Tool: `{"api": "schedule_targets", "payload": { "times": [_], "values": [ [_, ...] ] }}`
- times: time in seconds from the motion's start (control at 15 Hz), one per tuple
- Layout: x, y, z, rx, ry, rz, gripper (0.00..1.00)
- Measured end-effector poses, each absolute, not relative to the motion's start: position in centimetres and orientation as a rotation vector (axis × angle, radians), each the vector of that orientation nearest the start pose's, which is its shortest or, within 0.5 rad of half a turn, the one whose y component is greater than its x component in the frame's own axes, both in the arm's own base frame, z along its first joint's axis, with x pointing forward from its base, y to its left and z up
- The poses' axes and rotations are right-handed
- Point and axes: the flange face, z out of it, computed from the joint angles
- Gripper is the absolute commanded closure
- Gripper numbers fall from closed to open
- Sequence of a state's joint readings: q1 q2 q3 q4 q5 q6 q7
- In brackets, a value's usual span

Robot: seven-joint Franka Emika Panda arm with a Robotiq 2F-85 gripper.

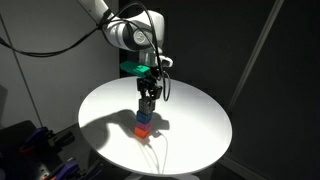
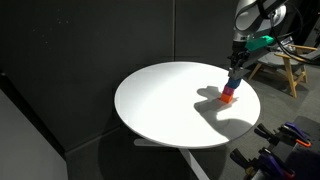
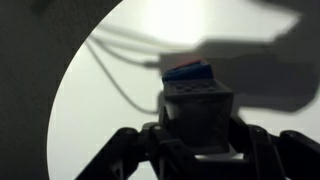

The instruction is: Put the grey block on top of the stacked blocks

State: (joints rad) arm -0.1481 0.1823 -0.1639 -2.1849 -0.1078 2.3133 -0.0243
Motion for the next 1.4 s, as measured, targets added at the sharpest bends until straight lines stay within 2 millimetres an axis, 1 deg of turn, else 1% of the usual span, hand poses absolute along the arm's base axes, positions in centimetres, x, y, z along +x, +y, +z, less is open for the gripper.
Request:
{"api": "schedule_targets", "payload": {
  "times": [0.07, 0.13, 0.2, 0.27, 0.33, 0.6, 0.87, 1.4],
  "values": [
    [52.1, -17.0, 30.1, -3.218, 0.341, 0.117, 0.21],
    [52.2, -17.0, 30.1, -3.219, 0.341, 0.116, 0.2],
    [52.2, -17.0, 30.1, -3.219, 0.341, 0.117, 0.15],
    [52.2, -17.0, 30.0, -3.218, 0.341, 0.121, 0.06],
    [52.2, -17.0, 29.9, -3.218, 0.341, 0.125, 0.0],
    [52.1, -16.7, 29.6, -3.216, 0.333, 0.149, 0.0],
    [52.1, -15.5, 29.9, -3.213, 0.296, 0.182, 0.0],
    [51.4, -11.6, 33.2, -3.211, 0.191, 0.18, 0.0]
  ]
}}
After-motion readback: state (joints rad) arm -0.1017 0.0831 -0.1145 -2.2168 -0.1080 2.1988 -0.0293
